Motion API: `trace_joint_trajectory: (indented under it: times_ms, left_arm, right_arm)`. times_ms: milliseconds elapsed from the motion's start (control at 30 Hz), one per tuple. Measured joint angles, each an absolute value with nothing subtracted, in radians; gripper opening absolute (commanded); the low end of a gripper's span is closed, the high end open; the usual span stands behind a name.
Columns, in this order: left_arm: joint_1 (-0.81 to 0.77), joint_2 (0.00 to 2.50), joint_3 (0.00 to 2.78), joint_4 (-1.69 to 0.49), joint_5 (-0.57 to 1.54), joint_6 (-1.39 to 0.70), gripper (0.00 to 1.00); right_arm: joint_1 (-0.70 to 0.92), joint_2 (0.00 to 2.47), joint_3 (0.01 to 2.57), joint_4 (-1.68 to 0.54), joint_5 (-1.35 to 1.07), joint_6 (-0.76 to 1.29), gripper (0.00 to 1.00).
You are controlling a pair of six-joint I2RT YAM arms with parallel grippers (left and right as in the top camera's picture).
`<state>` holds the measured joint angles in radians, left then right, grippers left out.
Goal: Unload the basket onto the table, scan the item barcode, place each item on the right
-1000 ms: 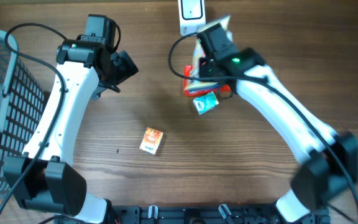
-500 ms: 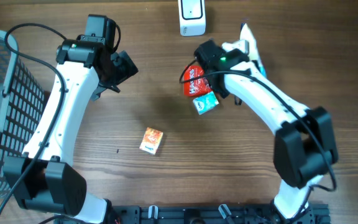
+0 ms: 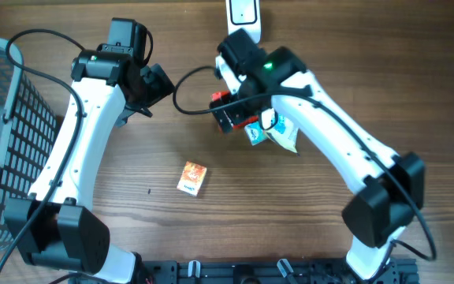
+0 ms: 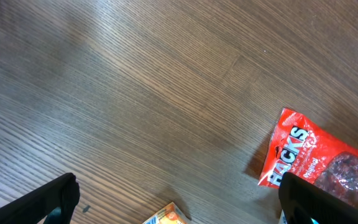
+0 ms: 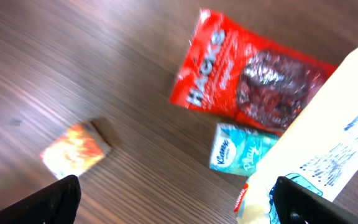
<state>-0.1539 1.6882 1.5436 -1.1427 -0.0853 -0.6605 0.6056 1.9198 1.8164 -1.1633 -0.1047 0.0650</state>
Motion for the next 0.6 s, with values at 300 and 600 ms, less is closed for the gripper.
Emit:
trace_joint_trajectory:
  times_ms: [300, 600]
  left_arm:
    - [-0.154, 1.688, 1.524, -1.127, -0.089, -0.661, 1.0]
    - [-0.154, 1.687, 1.47, -1.1, -0.077, -0.661, 1.0]
  right_arm:
    - [0.092, 1.873, 1.751, -1.127, -0.425, 0.088, 0.61]
    - [0.291, 1.87, 1.163, -0.443, -0.55, 0.393, 0.28]
